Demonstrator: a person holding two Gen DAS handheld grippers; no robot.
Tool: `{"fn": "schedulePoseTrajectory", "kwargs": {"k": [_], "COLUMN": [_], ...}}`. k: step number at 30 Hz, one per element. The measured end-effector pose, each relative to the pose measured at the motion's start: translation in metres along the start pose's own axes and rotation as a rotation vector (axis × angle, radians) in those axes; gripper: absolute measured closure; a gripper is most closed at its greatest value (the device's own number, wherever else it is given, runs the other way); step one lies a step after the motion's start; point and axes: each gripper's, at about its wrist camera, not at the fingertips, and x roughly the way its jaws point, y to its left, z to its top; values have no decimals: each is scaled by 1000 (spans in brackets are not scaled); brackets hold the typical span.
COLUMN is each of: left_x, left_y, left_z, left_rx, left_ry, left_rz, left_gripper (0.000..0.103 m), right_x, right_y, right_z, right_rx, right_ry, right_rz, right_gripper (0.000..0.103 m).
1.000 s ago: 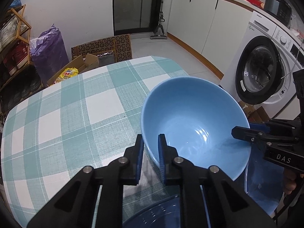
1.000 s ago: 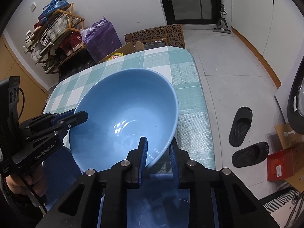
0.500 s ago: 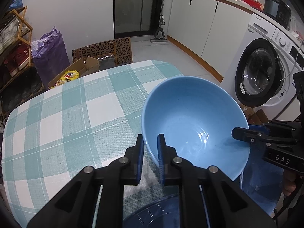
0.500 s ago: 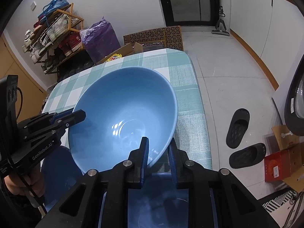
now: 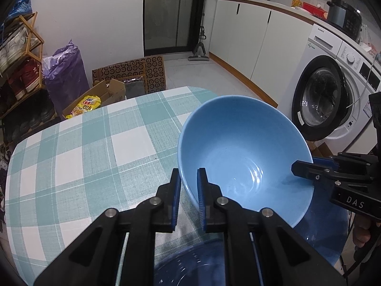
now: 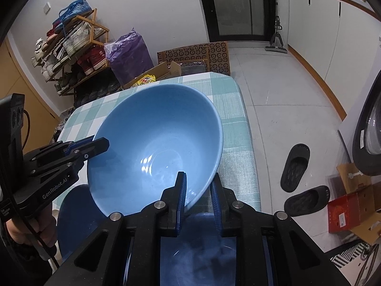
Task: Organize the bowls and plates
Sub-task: 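Lift the blue bowl with both grippers and carry it over another blue bowl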
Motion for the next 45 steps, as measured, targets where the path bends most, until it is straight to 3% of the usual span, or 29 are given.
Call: {"fn": "schedulePoseTrajectory", "kwargs": {"k": [25,45], "left_x": [-79,-132], "left_y": [-16,-23], "left_z": [-3,-27], "left_rx": [18,24], "left_ry": [-124,-182], "left_rz": [17,27], "left_gripper": [92,92], "right_x": [-84,-139], "right_y": [20,41], "right_z": [-10,-43], "right_rx": [-32,-74], "right_ry": [-100,-148], "right_rz": [6,22], "right_gripper": [83,83]}}
